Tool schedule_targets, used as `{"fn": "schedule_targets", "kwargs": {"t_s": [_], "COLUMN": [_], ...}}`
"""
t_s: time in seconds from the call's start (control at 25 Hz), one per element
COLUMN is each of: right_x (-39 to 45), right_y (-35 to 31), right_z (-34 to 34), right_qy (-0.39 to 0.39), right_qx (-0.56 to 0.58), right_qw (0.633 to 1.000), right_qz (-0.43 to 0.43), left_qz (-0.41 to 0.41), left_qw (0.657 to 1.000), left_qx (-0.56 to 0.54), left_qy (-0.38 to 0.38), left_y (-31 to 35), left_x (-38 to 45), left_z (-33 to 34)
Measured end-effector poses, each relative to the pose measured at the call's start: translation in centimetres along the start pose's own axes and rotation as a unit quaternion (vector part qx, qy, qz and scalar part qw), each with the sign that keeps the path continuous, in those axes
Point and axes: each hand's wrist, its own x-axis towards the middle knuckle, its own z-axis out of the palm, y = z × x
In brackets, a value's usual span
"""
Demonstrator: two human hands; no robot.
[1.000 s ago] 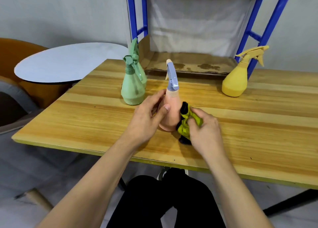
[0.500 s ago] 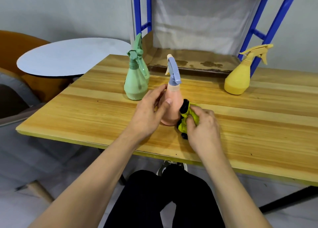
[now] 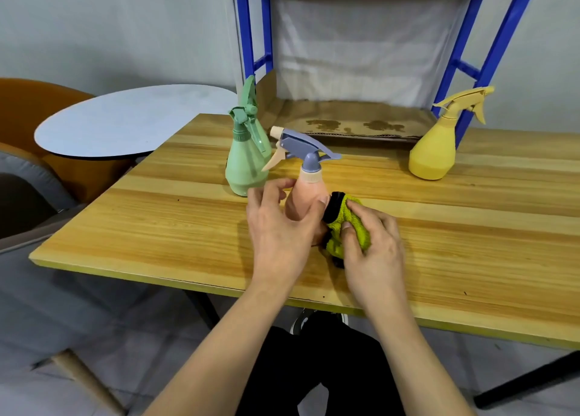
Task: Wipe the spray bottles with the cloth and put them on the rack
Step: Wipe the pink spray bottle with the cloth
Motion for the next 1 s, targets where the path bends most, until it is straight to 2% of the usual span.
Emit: {"fn": "schedule_targets", "kwargs": {"t_s": [0.08,0.24,0.36,0.48,0.64,0.72,0.88,1.0], "right_x": [0.0,0.0,0.2,1.3,3.4,3.3,1.2,2.5], "right_y": [0.1,-0.2,-0.9,-2.5,-5.0,-4.4,-2.1,-4.1], "right_z": [0.0,-0.1,-0.7,-1.3,-0.6,-0.4,-1.0,-1.1], "right_qy": [0.0,-0.006,0.0,0.028,-0.003,-0.018,-0.064,-0.024], "right_qx": [0.002,0.008,0.054,0.077,0.095,0.073,-0.036,0.025], "right_qw": [1.0,1.0,0.997,0.995,0.995,0.997,0.994,0.998], "right_qz": [-0.001,0.008,0.049,0.05,0.008,0.013,0.087,0.055], "left_qz": [0.006,0.003,0.011,0.042,0.065,0.069,0.077,0.087], "left_qw": [0.999,0.968,0.955,0.955,0.946,0.945,0.95,0.949], "left_qx": [-0.036,-0.166,-0.162,-0.142,-0.159,-0.164,-0.151,-0.152], "left_qy": [-0.03,-0.187,-0.247,-0.257,-0.273,-0.275,-0.261,-0.261], "left_y": [-0.8,-2.4,-2.7,-3.2,-3.1,-3.2,-3.2,-2.8], "left_x": [0.2,2.1,3.3,3.4,3.1,3.2,2.9,2.8], "left_z": [-0.5,-2.0,-2.6,-2.5,-2.4,-2.2,-2.1,-2.1]}}
